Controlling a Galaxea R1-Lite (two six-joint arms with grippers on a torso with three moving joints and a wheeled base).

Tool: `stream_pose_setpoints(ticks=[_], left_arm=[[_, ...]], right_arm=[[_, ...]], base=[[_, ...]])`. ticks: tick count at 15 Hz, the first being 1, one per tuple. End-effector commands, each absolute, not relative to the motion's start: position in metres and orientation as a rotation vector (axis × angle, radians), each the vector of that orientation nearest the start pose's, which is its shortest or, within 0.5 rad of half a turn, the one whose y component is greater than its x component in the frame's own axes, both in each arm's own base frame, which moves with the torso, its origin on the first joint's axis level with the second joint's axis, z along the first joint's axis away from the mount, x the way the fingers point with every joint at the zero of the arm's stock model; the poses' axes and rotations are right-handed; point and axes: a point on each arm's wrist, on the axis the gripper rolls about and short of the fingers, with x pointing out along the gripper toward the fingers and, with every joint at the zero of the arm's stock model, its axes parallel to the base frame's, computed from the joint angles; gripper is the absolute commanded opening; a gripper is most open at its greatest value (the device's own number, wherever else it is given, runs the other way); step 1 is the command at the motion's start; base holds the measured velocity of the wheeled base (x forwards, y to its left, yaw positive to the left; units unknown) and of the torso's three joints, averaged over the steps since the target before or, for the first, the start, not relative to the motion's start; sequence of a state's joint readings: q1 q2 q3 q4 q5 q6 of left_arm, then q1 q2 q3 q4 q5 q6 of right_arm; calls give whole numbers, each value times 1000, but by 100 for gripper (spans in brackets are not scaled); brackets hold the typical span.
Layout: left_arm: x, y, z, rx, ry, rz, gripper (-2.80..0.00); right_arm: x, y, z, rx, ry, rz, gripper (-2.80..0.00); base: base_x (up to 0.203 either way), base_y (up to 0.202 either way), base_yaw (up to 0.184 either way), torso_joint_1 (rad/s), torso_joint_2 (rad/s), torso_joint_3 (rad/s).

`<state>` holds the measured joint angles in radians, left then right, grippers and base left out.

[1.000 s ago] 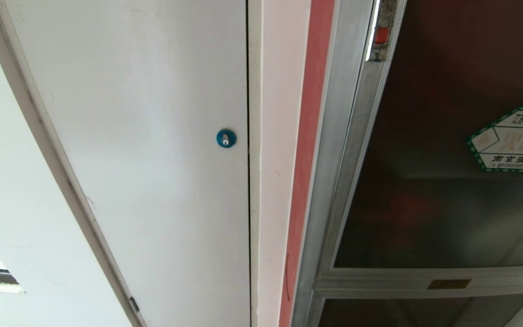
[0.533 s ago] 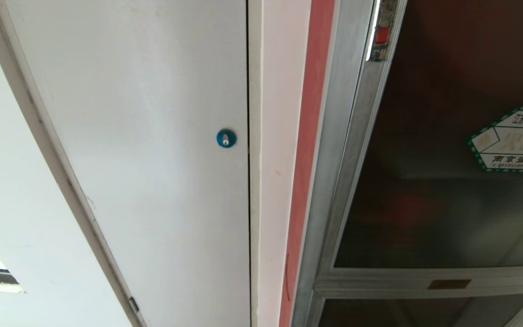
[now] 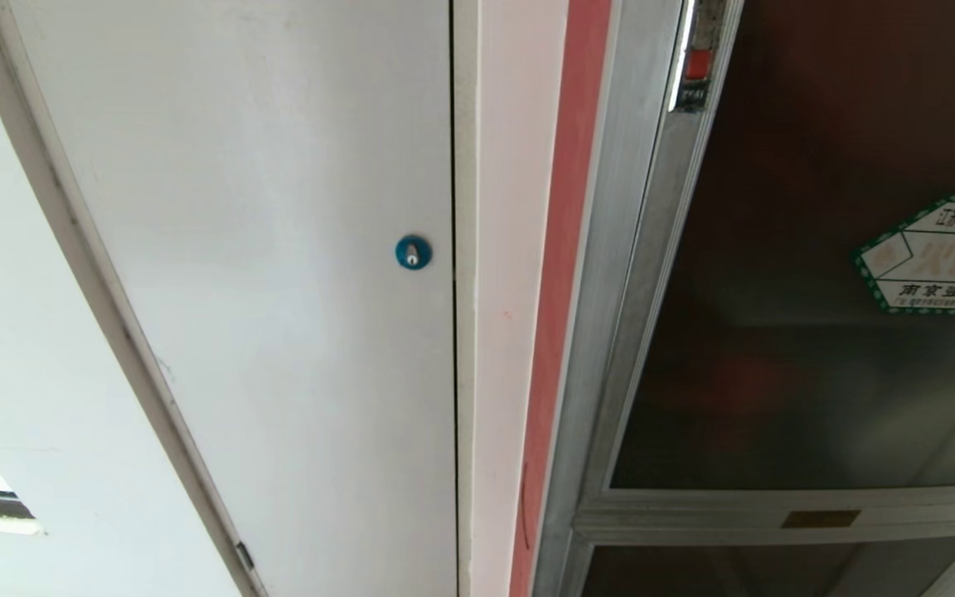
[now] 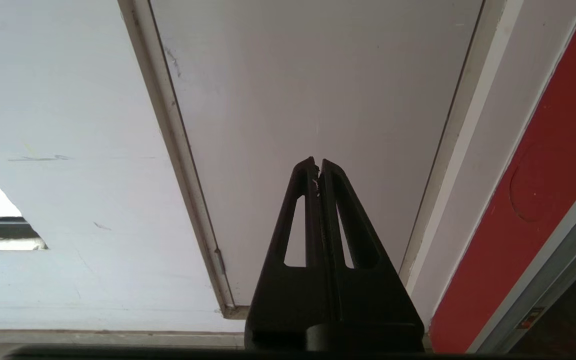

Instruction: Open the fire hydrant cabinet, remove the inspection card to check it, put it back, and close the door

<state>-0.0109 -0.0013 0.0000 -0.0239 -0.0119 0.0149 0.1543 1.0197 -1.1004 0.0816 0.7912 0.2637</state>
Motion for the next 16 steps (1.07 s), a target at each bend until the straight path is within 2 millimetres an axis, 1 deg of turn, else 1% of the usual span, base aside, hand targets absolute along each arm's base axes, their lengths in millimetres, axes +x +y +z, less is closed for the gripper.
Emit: stream_pose_setpoints(ticks=[1,3,5,6,8,9,11,13,16], left_arm=[[-22,0,74,15,-11,-23,-280],[-22,0,75,15,-12,-23,-280],[-22,0,74,15,-11,-23,-280],[-22,0,75,15,-12,-23,-280],[-22,0,74,15,-12,-23,-280],[-22,0,74,15,-11,-23,-280],[-22,0,74,15,-11,-23,-280],[-22,0,74,15,-11,-23,-280],[-22,0,74,15,-11,-23,-280]], right_arm=[[142,56,352,254,186,972,-280],[157,77,363,245,174,946,-280],[166,88,375,241,138,918,-280],[167,89,376,241,136,914,-280],[179,94,391,241,86,883,-280],[185,96,395,242,70,860,-280],[194,99,400,237,53,843,-280],[198,100,403,233,42,838,-280],[211,104,400,205,34,757,-280]], base=[[0,0,0,0,0,0],[0,0,0,0,0,0],[0,0,0,0,0,0],[0,0,0,0,0,0],[0,0,0,0,0,0],[0,0,0,0,0,0],[0,0,0,0,0,0],[0,0,0,0,0,0],[0,0,0,0,0,0]])
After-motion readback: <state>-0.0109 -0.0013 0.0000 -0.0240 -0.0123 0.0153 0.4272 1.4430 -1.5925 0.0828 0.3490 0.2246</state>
